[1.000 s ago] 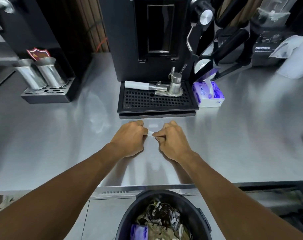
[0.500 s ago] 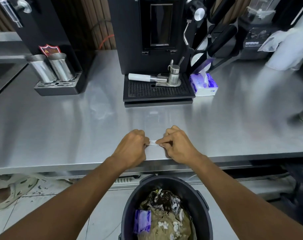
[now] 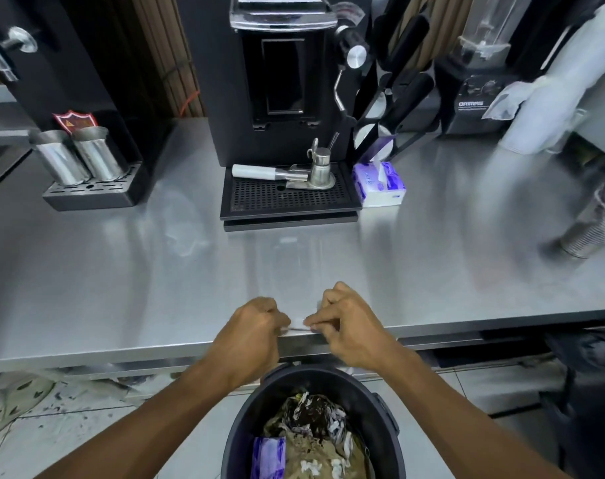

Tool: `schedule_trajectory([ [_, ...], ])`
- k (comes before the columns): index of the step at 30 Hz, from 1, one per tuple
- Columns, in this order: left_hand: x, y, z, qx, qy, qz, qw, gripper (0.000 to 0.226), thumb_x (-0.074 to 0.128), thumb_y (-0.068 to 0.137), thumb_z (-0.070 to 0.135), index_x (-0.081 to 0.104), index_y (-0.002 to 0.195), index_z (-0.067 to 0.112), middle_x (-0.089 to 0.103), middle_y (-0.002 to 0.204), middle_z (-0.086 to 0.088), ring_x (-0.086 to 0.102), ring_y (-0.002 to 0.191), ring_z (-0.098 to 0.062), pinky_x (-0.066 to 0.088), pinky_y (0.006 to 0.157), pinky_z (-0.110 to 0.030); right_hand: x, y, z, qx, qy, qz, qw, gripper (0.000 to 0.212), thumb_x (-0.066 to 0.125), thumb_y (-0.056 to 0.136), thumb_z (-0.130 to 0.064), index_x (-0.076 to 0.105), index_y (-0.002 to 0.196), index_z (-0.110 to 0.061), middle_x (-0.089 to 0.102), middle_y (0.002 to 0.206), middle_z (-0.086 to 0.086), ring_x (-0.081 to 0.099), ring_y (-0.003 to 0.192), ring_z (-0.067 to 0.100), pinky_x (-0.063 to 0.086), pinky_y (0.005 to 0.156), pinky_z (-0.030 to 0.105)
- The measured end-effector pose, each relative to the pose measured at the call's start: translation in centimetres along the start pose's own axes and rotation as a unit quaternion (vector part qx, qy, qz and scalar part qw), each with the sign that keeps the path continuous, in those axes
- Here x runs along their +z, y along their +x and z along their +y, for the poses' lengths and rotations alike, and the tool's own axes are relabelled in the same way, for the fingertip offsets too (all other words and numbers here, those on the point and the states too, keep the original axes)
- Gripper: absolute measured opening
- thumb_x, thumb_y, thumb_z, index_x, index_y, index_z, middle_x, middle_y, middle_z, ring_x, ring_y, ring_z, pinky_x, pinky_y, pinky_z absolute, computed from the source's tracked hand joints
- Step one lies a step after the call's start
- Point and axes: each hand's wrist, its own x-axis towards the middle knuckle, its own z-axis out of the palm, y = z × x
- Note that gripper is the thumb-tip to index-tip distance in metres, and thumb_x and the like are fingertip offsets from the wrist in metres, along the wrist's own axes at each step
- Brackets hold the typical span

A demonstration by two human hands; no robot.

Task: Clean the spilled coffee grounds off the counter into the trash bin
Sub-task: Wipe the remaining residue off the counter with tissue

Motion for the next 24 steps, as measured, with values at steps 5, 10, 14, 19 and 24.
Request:
schedule_trajectory([
  [5, 0.4, 9.8, 0.2, 0.001, -0.008, 0.053, 0.999, 0.024, 0.061, 0.08, 0.0, 0.078, 0.092, 0.013, 0.063, 0.077, -0.005, 0.057, 0.07, -0.022, 0.049, 0.065, -0.03, -4.4, 3.8, 4.5, 0.084, 0.019, 0.125, 0.988, 0.018, 0.068, 0.085, -0.007, 0.079, 0.095, -0.018, 0.055, 0.076, -0.003, 0.044, 0.085, 0.012, 0.039, 0.076, 0.015],
  [10, 3.3, 16.4, -0.4, -0.005, 0.016, 0.016, 1.0, 0.028, 0.055, 0.076, -0.003, 0.072, 0.084, 0.019, 0.05, 0.07, -0.001, 0.054, 0.071, -0.027, 0.044, 0.061, -0.035, -6.2, 6.4, 9.2, 0.115, -0.013, 0.139, 0.983, 0.016, 0.07, 0.085, -0.011, 0.079, 0.095, -0.02, 0.063, 0.08, 0.0, 0.045, 0.085, 0.014, 0.042, 0.077, 0.023],
  [14, 4.9, 16.1, -0.5, -0.006, 0.007, 0.028, 1.0, 0.028, 0.061, 0.083, -0.002, 0.077, 0.096, 0.017, 0.05, 0.073, -0.002, 0.052, 0.07, -0.023, 0.043, 0.061, -0.032, -5.8, 6.5, 10.5, 0.105, 0.001, 0.107, 0.989, 0.017, 0.069, 0.086, -0.008, 0.079, 0.092, -0.019, 0.064, 0.079, 0.003, 0.049, 0.085, 0.016, 0.037, 0.072, 0.013],
  [19, 4.7, 11.1, 0.8, 0.008, 0.008, 0.027, 1.0, 0.026, 0.069, 0.079, -0.003, 0.077, 0.1, 0.01, 0.056, 0.073, -0.005, 0.055, 0.066, -0.022, 0.041, 0.058, -0.024, -4.5, 3.9, 9.4, 0.041, 0.006, 0.078, 0.996, 0.016, 0.075, 0.081, -0.009, 0.079, 0.092, -0.02, 0.061, 0.071, -0.001, 0.046, 0.079, 0.014, 0.042, 0.067, 0.024],
  [24, 4.6, 6.4, 2.3, 0.008, -0.028, 0.016, 0.999, 0.024, 0.07, 0.079, -0.003, 0.077, 0.097, 0.011, 0.053, 0.074, 0.0, 0.052, 0.066, -0.014, 0.046, 0.058, -0.023, -3.4, 0.1, 7.3, -0.027, 0.005, 0.044, 0.999, 0.018, 0.075, 0.08, -0.009, 0.079, 0.093, -0.023, 0.058, 0.069, -0.006, 0.047, 0.076, 0.014, 0.045, 0.066, 0.029],
])
